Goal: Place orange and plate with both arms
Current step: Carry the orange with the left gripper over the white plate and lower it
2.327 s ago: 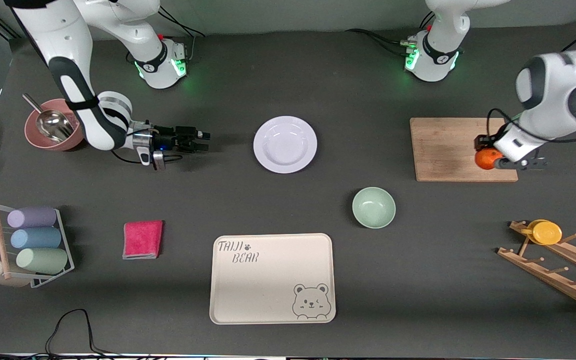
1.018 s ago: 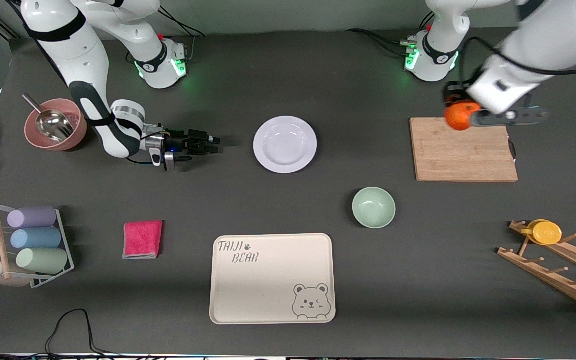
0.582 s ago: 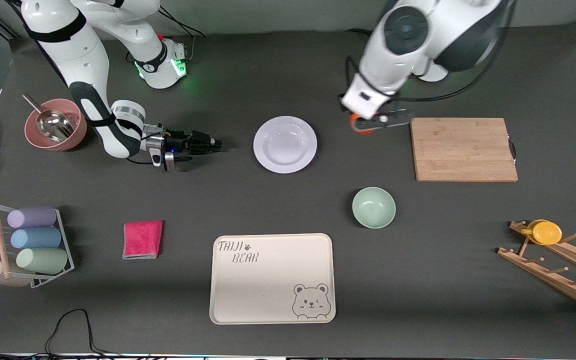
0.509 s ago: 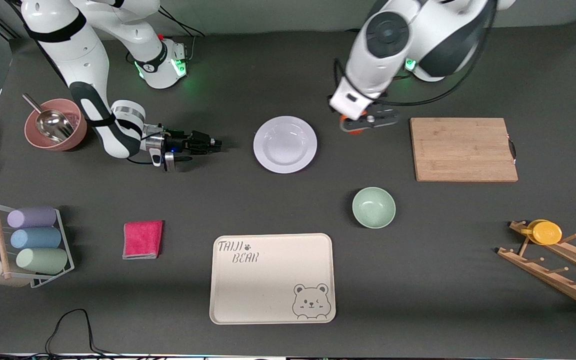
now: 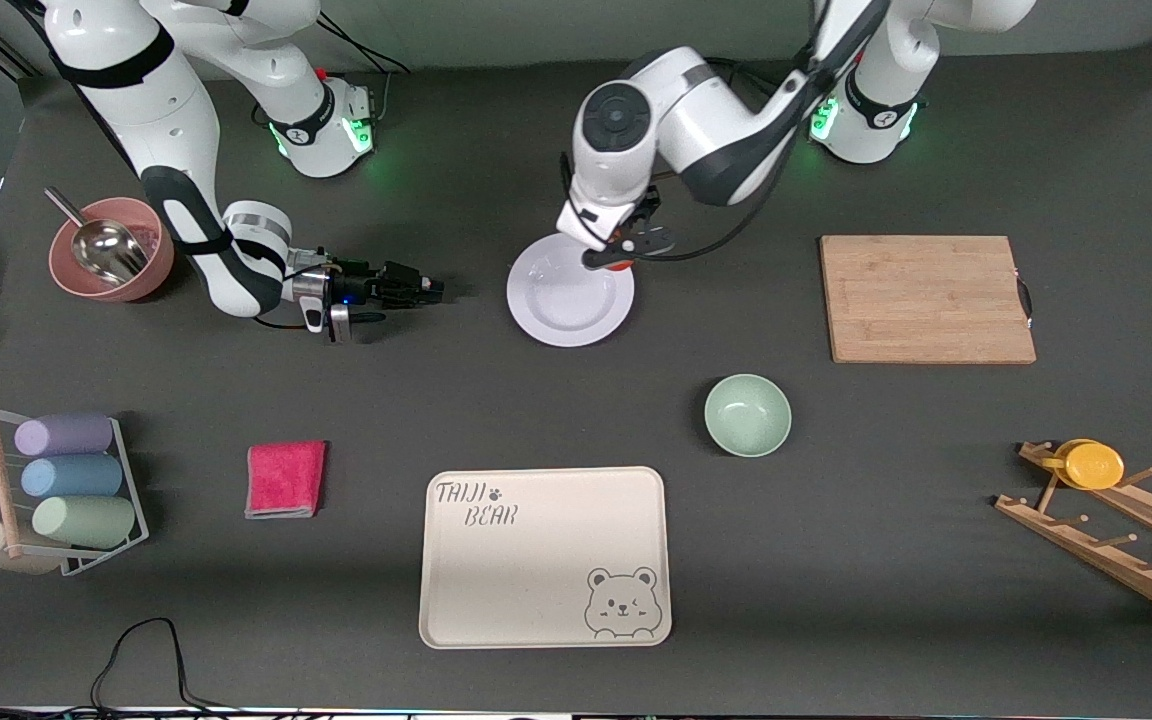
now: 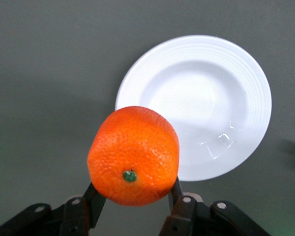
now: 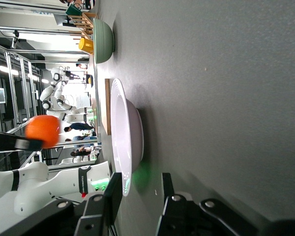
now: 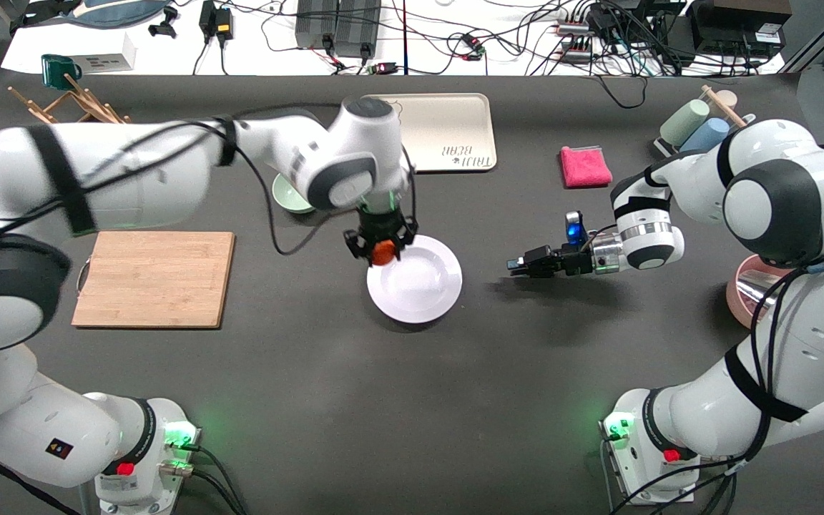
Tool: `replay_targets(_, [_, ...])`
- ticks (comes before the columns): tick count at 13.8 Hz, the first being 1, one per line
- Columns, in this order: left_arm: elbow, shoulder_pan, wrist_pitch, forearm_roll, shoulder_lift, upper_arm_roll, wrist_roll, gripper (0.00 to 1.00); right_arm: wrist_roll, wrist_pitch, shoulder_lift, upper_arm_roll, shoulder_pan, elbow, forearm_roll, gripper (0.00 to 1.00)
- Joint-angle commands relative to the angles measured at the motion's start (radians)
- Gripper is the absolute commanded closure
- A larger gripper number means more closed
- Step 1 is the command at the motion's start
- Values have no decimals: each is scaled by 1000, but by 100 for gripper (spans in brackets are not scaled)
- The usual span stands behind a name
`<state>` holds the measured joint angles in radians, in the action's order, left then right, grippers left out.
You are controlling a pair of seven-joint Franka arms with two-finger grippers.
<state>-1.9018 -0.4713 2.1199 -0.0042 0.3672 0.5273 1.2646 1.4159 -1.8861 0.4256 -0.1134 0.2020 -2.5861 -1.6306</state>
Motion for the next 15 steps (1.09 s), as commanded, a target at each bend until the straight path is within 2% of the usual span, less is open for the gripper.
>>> replay_targets(1, [26,-65,78,82,99,-21,100,100,46,-4,36,-2,8,12,-28,61])
replay_targets(6, [29,-95,195,174,200,-23,193,100,46,-4,36,0,8,12,-28,61])
replay_targets(13, [33,-112,222,179,226,-24,233,100,46,-2,36,0,8,12,-29,61])
replay_targets(15, [35,-112,221,179,226,-26,233,1,46,-4,38,0,8,12,-29,61])
